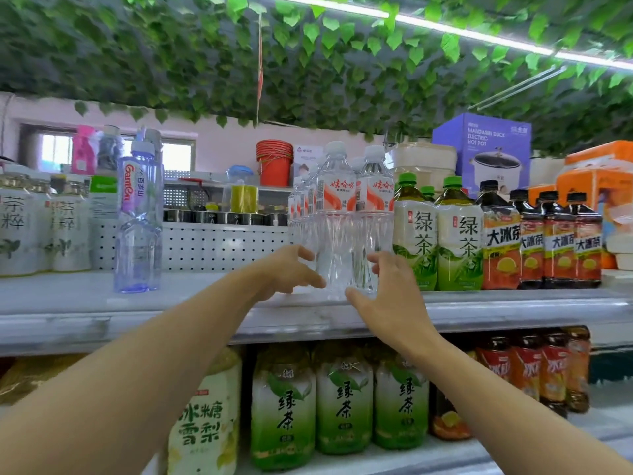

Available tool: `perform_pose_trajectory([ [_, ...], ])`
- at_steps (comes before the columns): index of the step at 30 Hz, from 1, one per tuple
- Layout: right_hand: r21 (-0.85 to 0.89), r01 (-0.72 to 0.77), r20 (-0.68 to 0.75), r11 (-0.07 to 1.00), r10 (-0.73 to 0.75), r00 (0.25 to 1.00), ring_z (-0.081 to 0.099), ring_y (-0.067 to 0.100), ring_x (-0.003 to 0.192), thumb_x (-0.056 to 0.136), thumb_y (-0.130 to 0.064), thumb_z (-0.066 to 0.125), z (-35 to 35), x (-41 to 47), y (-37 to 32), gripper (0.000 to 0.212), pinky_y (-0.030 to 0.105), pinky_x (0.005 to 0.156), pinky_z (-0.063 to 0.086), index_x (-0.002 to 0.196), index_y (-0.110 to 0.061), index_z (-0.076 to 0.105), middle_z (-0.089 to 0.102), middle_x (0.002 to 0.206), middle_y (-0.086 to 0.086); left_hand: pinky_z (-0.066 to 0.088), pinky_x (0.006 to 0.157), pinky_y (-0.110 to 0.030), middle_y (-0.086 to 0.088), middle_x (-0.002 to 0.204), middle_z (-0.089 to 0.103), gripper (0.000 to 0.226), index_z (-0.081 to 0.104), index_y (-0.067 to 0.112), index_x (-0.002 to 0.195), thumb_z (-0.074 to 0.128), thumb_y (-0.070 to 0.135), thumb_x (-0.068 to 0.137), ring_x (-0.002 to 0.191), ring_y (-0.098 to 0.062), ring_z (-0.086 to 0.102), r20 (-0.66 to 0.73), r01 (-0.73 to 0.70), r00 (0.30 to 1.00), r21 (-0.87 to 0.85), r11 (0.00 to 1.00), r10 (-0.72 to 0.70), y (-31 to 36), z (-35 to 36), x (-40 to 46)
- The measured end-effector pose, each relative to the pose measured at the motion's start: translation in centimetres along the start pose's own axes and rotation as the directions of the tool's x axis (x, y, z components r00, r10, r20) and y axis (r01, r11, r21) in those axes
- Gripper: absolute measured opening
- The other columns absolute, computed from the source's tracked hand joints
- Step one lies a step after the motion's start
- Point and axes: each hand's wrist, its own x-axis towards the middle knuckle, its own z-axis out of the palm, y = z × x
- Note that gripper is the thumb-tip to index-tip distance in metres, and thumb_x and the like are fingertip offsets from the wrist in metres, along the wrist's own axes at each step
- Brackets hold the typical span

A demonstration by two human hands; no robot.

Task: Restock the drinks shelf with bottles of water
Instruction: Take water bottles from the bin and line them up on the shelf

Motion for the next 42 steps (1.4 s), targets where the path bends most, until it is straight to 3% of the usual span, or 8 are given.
perform_pose_trajectory([
  [4,-0.019,-0.023,-0.049,1.0,0.022,0.999,0.041,0.017,0.117,0.082,-0.034,0.067,0.6,0.3,-1.8,0.059,0.031,0.097,0.039,0.131,-0.018,0.038,0.042,0.129,0.002,0.044,0.085,-0.034,-0.012,0.125,0.055,0.052,0.044,0.014,0.131,0.062,0.0,0.084,0.111,-0.024,0.055,-0.015,-0.011,1.0,0.015,1.0,0.012,-0.7,-2.4,0.1],
  [8,-0.1,-0.063,-0.098,0.993,0.053,0.994,0.038,0.021,0.123,0.082,-0.037,0.067,1.8,1.0,-3.5,0.066,0.034,0.099,0.036,0.135,-0.015,0.033,0.04,0.134,0.004,0.043,0.085,-0.034,-0.012,0.123,0.056,0.049,0.044,0.012,0.13,0.064,0.006,0.086,0.108,-0.023,0.055,-0.044,-0.048,0.998,0.003,0.999,0.049,-1.3,-3.7,1.6],
  [13,-0.175,-0.256,-0.199,0.951,0.221,0.955,0.043,0.026,0.123,0.079,-0.046,0.069,3.9,2.0,-5.3,0.077,0.041,0.095,0.045,0.136,-0.012,0.029,0.04,0.136,0.007,0.044,0.094,-0.038,-0.013,0.128,0.054,0.053,0.042,0.009,0.133,0.066,0.014,0.086,0.114,-0.027,0.054,-0.01,-0.091,0.996,0.037,0.995,0.091,-1.5,-3.8,4.1],
  [20,-0.28,-0.381,-0.303,0.881,0.295,0.906,0.045,0.026,0.123,0.079,-0.053,0.068,5.5,2.6,-6.4,0.082,0.036,0.089,0.043,0.137,-0.014,0.026,0.041,0.137,0.008,0.049,0.094,-0.041,-0.014,0.121,0.058,0.052,0.046,0.003,0.131,0.066,0.024,0.087,0.109,-0.027,0.059,0.076,-0.151,0.986,0.039,0.988,0.148,-0.4,-3.1,6.6],
  [32,-0.322,-0.366,-0.345,0.873,0.252,0.904,0.047,0.024,0.113,0.082,-0.045,0.067,6.4,3.2,-6.4,0.065,0.032,0.083,0.043,0.125,-0.009,0.033,0.042,0.127,0.008,0.047,0.066,-0.029,-0.005,0.078,0.051,0.029,0.056,-0.002,0.107,0.063,0.019,0.089,0.082,-0.022,0.053,0.044,-0.209,0.977,0.051,0.977,0.207,-1.3,-1.5,7.1],
  [35,-0.315,-0.347,-0.333,0.883,0.24,0.912,0.045,0.025,0.116,0.083,-0.044,0.066,6.4,3.2,-6.0,0.067,0.033,0.085,0.043,0.127,-0.009,0.031,0.04,0.129,0.007,0.045,0.062,-0.027,-0.005,0.081,0.05,0.029,0.054,-0.002,0.107,0.063,0.018,0.089,0.08,-0.02,0.051,0.039,-0.21,0.977,0.05,0.976,0.208,-1.3,-1.5,6.9],
  [39,-0.33,-0.324,-0.33,0.887,0.213,0.92,0.046,0.023,0.112,0.083,-0.046,0.065,6.3,3.0,-5.8,0.064,0.028,0.074,0.036,0.124,-0.011,0.031,0.041,0.125,0.006,0.045,0.06,-0.023,-0.006,0.091,0.051,0.038,0.05,-0.001,0.12,0.062,0.018,0.09,0.077,-0.017,0.052,0.036,-0.21,0.977,0.025,0.977,0.209,-1.3,-1.3,6.8],
  [42,-0.345,-0.313,-0.325,0.885,0.2,0.924,0.048,0.023,0.107,0.083,-0.049,0.064,6.1,2.8,-5.7,0.063,0.028,0.071,0.036,0.122,-0.011,0.033,0.042,0.122,0.005,0.048,0.071,-0.029,-0.005,0.094,0.053,0.039,0.048,0.002,0.125,0.06,0.016,0.091,0.085,-0.019,0.055,0.055,-0.199,0.979,-0.004,0.98,0.199,-1.5,-1.4,6.7],
])
